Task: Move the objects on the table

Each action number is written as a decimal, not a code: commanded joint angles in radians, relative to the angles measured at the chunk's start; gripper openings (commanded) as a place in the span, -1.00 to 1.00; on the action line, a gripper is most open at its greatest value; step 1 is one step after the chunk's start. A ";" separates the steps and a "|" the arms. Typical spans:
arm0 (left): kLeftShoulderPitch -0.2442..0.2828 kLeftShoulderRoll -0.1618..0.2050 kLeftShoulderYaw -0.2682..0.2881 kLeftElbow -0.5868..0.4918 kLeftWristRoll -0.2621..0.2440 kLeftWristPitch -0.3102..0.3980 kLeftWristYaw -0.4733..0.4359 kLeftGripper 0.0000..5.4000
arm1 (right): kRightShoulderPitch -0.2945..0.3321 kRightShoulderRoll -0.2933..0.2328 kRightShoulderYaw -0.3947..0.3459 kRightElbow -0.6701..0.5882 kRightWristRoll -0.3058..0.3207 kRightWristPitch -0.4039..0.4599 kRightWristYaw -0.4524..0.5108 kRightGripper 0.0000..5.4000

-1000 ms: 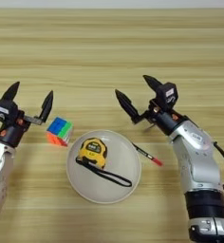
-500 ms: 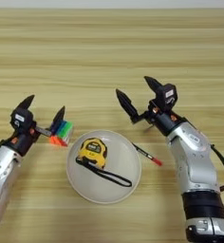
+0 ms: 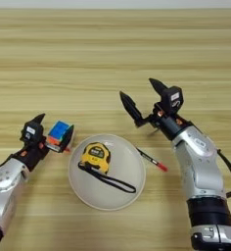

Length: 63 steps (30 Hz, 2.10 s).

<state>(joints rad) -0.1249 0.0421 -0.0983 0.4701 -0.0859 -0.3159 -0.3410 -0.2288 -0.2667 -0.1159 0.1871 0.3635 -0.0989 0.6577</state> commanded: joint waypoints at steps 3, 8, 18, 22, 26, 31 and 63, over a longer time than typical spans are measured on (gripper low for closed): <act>-0.035 -0.001 0.008 0.060 0.015 0.010 0.009 1.00 | -0.001 0.007 -0.009 -0.024 0.005 -0.010 -0.011 0.99; -0.050 0.001 0.008 0.098 0.021 0.011 0.009 1.00 | -0.001 0.012 -0.011 -0.029 0.005 -0.010 -0.014 0.99; -0.074 0.001 0.013 0.165 0.033 0.014 0.007 1.00 | 0.000 0.018 -0.009 -0.035 0.008 -0.013 -0.020 0.99; -0.086 0.001 0.015 0.193 0.034 0.019 0.005 1.00 | -0.002 0.019 -0.009 -0.032 0.008 -0.015 -0.021 0.99; -0.099 0.003 0.015 0.228 0.042 0.023 0.013 1.00 | -0.004 0.019 -0.010 -0.033 0.009 -0.016 -0.021 0.99; -0.111 0.005 0.020 0.258 0.051 0.028 0.017 1.00 | -0.002 0.019 -0.010 -0.037 0.009 -0.016 -0.024 0.99; -0.150 0.015 0.026 0.329 0.086 0.011 0.038 0.21 | -0.033 0.019 -0.014 0.013 0.010 -0.039 -0.020 1.00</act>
<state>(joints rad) -0.2703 0.0534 -0.0752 0.8024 -0.0076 -0.2938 -0.3078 -0.2492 -0.2541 -0.1219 0.1956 0.3683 -0.1263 0.6396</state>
